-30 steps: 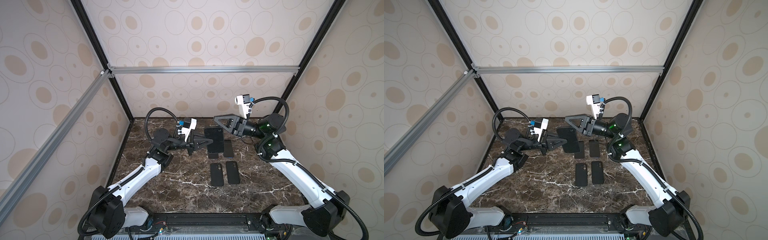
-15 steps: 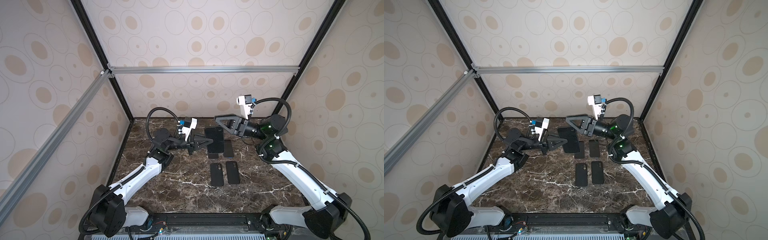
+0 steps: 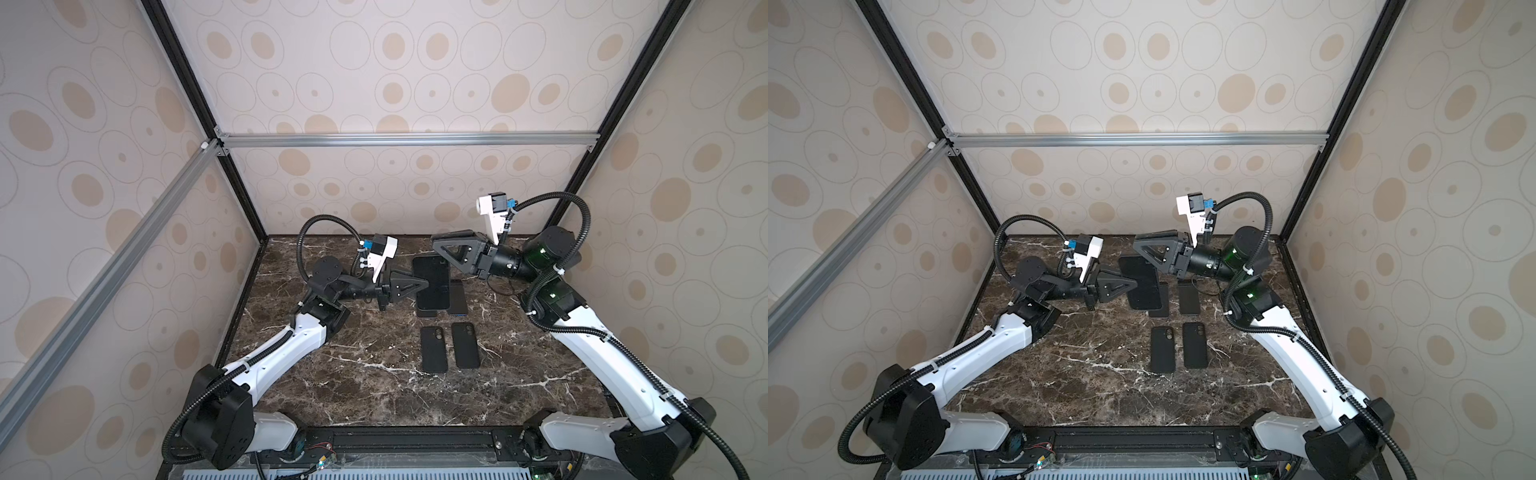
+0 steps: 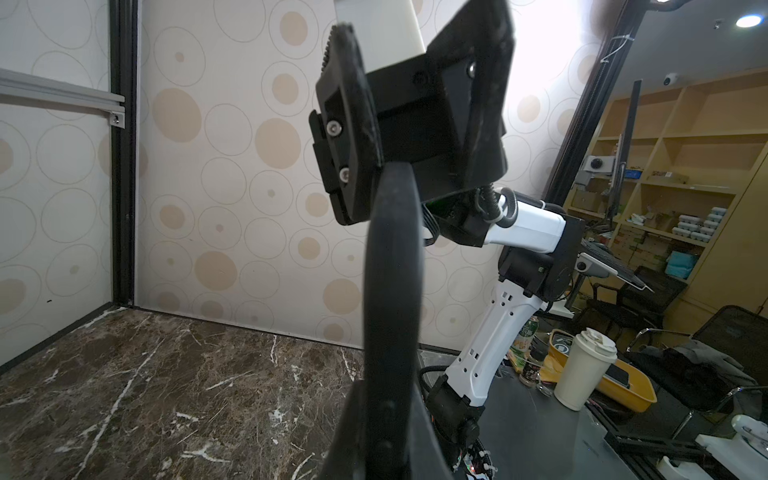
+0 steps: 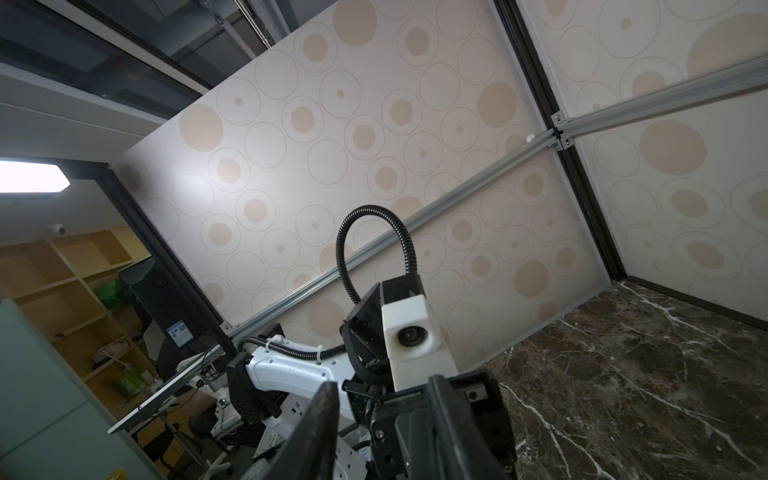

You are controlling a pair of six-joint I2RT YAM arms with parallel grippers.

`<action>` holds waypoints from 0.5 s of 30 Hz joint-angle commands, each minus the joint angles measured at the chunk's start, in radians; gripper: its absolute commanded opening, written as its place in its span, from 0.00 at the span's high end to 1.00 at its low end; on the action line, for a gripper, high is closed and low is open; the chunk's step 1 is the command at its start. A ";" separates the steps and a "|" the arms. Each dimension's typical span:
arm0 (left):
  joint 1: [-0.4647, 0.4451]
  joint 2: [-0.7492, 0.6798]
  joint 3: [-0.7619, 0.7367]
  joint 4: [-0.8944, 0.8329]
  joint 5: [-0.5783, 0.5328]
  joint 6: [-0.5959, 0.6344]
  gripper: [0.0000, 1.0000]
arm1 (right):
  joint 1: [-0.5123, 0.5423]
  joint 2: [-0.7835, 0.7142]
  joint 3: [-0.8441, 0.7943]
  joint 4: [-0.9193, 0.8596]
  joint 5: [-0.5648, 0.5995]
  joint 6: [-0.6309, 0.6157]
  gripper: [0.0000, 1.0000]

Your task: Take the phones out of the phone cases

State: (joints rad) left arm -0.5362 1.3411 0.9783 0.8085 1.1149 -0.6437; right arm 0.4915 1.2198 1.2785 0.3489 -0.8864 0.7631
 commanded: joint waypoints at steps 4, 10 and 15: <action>-0.003 -0.017 0.041 0.138 -0.064 -0.043 1.00 | 0.028 -0.013 0.004 -0.142 -0.011 -0.071 0.55; -0.006 -0.014 0.039 0.139 -0.058 -0.041 1.00 | 0.028 -0.024 0.000 -0.151 0.045 -0.088 0.54; -0.008 -0.014 0.036 0.133 -0.055 -0.037 1.00 | 0.026 -0.037 -0.007 -0.130 0.086 -0.088 0.50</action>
State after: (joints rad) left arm -0.5404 1.3453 0.9775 0.8478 1.0843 -0.6670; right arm 0.5087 1.2037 1.2785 0.2268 -0.8154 0.6861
